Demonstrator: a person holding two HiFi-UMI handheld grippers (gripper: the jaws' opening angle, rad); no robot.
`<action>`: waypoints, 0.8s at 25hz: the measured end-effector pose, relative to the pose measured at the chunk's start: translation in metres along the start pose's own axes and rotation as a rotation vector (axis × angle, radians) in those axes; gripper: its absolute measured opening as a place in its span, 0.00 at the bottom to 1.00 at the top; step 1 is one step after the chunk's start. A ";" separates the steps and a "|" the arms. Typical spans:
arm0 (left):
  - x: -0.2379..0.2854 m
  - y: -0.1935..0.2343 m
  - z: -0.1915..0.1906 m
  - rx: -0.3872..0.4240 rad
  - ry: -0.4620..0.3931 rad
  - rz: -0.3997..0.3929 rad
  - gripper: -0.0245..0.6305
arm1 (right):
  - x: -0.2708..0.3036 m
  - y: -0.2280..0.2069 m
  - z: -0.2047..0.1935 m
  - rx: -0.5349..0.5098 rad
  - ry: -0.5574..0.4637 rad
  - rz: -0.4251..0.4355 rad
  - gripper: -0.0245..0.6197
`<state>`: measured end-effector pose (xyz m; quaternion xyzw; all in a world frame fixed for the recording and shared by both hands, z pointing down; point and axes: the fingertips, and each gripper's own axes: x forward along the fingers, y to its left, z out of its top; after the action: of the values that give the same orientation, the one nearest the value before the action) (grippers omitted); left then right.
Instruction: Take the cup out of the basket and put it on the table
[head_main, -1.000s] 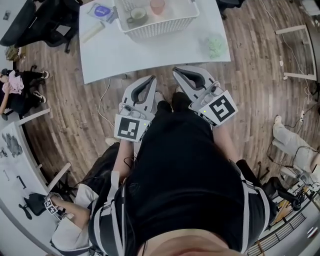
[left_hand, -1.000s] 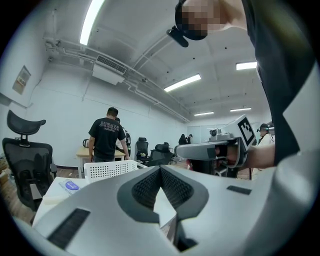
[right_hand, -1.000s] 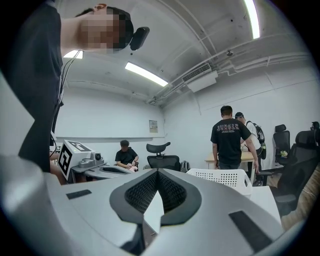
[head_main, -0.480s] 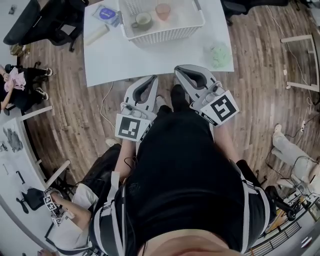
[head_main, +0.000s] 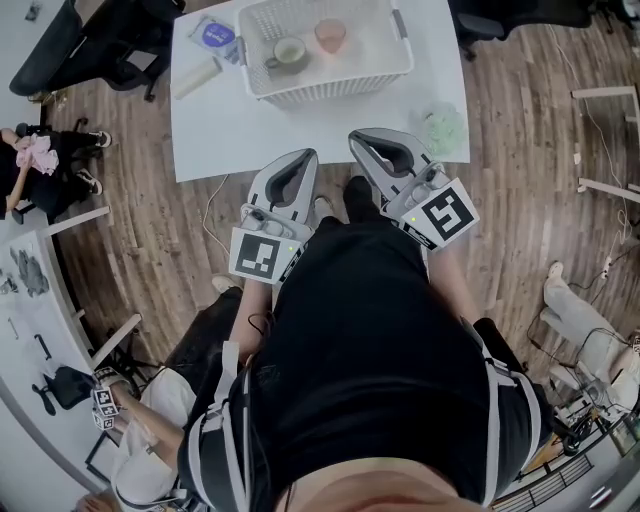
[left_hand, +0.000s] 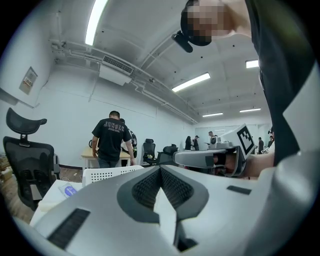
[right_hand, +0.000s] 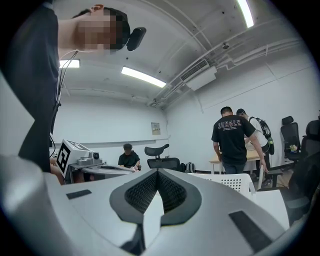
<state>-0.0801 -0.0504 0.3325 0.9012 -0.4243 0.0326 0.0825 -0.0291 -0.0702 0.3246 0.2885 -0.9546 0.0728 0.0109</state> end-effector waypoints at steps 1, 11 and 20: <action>0.005 0.001 0.001 0.002 -0.001 0.003 0.07 | 0.001 -0.005 0.001 -0.002 -0.001 0.003 0.07; 0.054 0.010 0.015 0.014 -0.009 0.032 0.07 | 0.010 -0.055 0.016 -0.017 -0.023 0.042 0.07; 0.101 0.005 0.018 0.020 0.006 0.082 0.07 | 0.003 -0.101 0.017 -0.019 -0.038 0.092 0.07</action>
<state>-0.0196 -0.1328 0.3283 0.8837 -0.4603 0.0431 0.0733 0.0247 -0.1570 0.3211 0.2455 -0.9676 0.0585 -0.0078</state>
